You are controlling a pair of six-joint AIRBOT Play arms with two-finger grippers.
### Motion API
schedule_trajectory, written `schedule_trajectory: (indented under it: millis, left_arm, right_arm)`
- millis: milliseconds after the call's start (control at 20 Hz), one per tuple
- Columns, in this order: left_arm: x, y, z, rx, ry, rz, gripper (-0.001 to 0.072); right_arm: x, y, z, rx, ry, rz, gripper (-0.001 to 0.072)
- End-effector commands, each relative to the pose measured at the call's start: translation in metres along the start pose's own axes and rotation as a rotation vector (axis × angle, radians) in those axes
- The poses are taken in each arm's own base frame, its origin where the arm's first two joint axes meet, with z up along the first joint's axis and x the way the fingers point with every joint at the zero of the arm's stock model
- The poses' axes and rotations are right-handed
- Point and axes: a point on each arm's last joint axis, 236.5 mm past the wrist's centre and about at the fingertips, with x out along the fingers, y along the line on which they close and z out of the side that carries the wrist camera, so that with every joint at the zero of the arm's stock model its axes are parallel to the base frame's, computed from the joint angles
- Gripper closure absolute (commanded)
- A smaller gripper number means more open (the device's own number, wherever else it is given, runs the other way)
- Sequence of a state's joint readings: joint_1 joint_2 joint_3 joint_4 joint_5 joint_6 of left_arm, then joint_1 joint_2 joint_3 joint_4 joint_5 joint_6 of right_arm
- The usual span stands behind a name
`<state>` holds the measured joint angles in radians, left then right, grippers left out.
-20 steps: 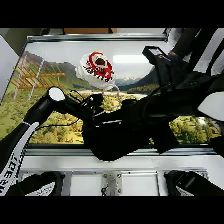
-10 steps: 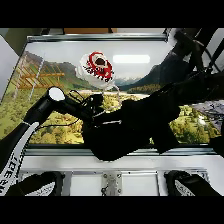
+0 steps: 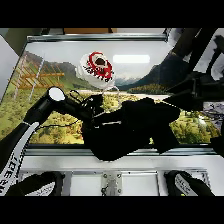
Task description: Fold the clothes and pants, and hang the long-sleeved shirts on hangers.
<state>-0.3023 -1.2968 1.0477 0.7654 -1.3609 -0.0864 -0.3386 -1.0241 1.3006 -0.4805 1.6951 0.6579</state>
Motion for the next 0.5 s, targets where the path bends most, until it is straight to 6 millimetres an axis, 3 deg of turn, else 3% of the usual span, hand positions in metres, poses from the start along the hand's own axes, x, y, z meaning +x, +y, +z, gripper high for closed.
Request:
schedule_trajectory:
  millis: [0, 200, 450]
  left_arm:
    - [0.0, 0.0, 0.0, 0.0, 0.001, 0.0, 0.0688]
    - [0.0, 0.0, 0.0, 0.0, 0.001, 0.0, 0.0688]
    - [0.0, 0.0, -0.001, 0.0, 0.001, -0.001, 0.0688]
  right_arm:
    - [-0.025, -0.023, -0.019, -0.114, -0.144, 0.021, 0.0096]
    - [-0.018, -0.021, -0.044, -0.153, -0.181, 0.134, 0.0096]
    - [-0.004, -0.027, -0.059, -0.134, -0.188, 0.188, 0.0096]
